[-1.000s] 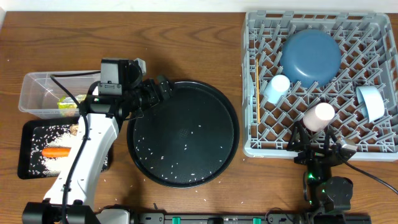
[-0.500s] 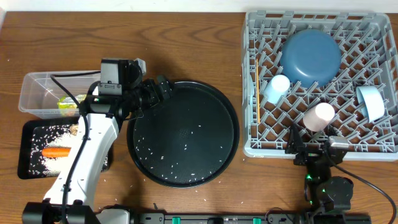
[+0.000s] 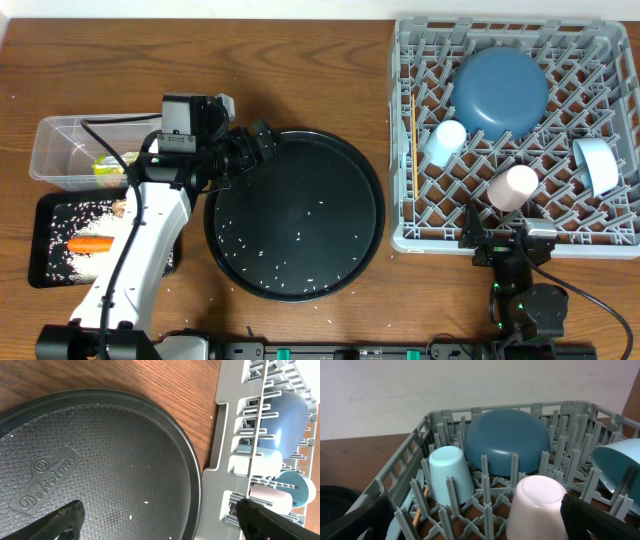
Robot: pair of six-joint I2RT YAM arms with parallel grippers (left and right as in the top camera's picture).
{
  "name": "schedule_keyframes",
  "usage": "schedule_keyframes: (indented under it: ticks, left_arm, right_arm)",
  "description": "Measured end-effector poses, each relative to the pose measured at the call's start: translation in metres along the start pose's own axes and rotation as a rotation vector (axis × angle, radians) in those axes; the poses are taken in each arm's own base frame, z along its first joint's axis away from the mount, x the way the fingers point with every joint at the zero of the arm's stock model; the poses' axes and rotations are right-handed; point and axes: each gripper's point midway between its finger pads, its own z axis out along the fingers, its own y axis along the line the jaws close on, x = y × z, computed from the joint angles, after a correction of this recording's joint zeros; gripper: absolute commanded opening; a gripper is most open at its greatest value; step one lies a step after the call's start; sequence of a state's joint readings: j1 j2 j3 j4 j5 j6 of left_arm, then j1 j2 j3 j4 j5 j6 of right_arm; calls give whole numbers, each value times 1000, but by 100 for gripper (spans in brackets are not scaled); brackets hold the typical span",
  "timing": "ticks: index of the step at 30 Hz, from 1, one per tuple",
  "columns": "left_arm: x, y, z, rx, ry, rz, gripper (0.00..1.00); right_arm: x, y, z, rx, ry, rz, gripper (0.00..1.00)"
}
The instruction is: Sort waste into correct bins and load items into the dishwasher rack
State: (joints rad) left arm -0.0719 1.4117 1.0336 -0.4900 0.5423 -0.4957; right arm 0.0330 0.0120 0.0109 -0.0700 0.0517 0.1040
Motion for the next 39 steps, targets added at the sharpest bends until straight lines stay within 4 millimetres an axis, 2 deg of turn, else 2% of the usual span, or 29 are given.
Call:
schedule_keyframes:
  ticks: [12,16,18,23,29,32,35,39]
  left_arm:
    - [0,0,0,0,0,0,98]
    - [-2,-9,-12,20,-33,20,98]
    - [-4,-21,-30,50,-81,51,98]
    - [-1,-68,-107,176,-280,175,98]
    - [27,-107,-198,318,-505,316,98]
    - [48,-119,-238,383,-609,381,98]
    - [70,-124,-269,433,-689,431,98]
    - [101,-118,-291,456,-739,471,98]
  right_arm:
    - [0,0,0,0,0,-3,99]
    - [0,0,0,0,0,-3,99]
    - [0,0,0,0,0,-3,99]
    - [0,0,0,1,0,-3,99]
    - [0,0,0,2,0,-3,99]
    - [0,0,0,2,0,-3,99]
    - [0,0,0,2,0,-3,99]
    - [0,0,0,2,0,-3,99]
